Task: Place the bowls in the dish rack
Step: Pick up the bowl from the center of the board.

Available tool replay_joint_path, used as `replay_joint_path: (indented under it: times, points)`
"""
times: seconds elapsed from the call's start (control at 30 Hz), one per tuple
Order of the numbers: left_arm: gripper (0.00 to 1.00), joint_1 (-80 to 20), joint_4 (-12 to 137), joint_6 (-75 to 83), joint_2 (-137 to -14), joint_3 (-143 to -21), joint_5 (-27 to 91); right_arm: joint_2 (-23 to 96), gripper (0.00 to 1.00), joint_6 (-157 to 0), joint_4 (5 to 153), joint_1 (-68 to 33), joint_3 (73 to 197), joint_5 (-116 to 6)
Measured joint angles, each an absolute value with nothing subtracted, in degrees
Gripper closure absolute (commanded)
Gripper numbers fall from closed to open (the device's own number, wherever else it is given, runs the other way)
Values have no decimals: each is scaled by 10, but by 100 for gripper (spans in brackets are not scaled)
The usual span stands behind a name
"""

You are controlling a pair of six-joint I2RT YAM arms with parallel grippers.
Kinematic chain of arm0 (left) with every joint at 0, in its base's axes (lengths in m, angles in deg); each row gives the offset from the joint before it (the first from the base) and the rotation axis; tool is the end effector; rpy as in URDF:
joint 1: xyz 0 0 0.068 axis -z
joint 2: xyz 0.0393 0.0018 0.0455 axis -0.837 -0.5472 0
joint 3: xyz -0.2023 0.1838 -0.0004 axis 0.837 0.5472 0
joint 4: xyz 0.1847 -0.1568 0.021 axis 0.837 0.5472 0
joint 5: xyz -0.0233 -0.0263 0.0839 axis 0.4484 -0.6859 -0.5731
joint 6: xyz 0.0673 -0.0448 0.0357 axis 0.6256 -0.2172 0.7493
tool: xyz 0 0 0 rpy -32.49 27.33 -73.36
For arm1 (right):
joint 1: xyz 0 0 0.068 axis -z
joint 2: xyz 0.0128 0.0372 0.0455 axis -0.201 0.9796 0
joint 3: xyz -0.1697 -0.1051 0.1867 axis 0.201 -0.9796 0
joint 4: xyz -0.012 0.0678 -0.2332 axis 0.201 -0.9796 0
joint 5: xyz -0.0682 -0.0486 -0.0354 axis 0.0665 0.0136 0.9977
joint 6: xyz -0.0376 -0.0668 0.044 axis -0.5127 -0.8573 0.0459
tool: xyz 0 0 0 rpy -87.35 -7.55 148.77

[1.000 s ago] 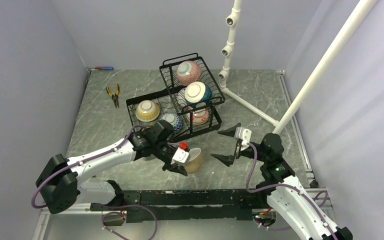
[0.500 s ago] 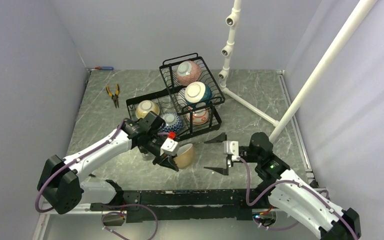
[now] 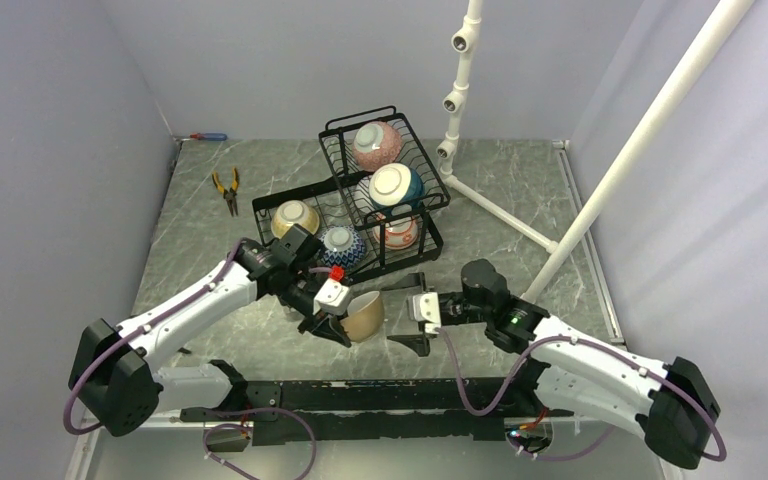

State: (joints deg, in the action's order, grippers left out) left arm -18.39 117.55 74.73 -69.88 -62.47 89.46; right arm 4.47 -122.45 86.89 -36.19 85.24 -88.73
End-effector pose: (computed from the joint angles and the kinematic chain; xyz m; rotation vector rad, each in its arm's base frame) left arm 0.1109 -0.1793 0.2526 1.8713 1.3072 -1.3679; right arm 0.1001 0.1874 0.2415 -1.5769 0.9761 0.7934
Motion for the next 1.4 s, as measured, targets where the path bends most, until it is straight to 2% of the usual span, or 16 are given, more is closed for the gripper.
replay_joint_path:
  times: [0.77, 1.0, 1.1, 1.23, 1.33, 1.4]
  points:
    - [97, -184, 1174, 744, -703, -625, 920, 160, 1, -1310, 902, -422, 919, -874]
    - [97, -184, 1171, 744, -703, -625, 921, 188, 8, -1315, 882, -428, 946, -881]
    - [97, -184, 1167, 744, -703, -625, 921, 196, 18, -1317, 877, -430, 950, -882]
    - [94, -184, 1162, 739, -703, -625, 920, 199, 46, -1324, 870, -432, 950, -885]
    - [89, -181, 1170, 725, -701, -624, 920, 199, 75, -1334, 857, -433, 950, -894]
    - [77, -180, 1163, 714, -695, -624, 915, 198, 95, -1334, 860, -433, 950, -895]
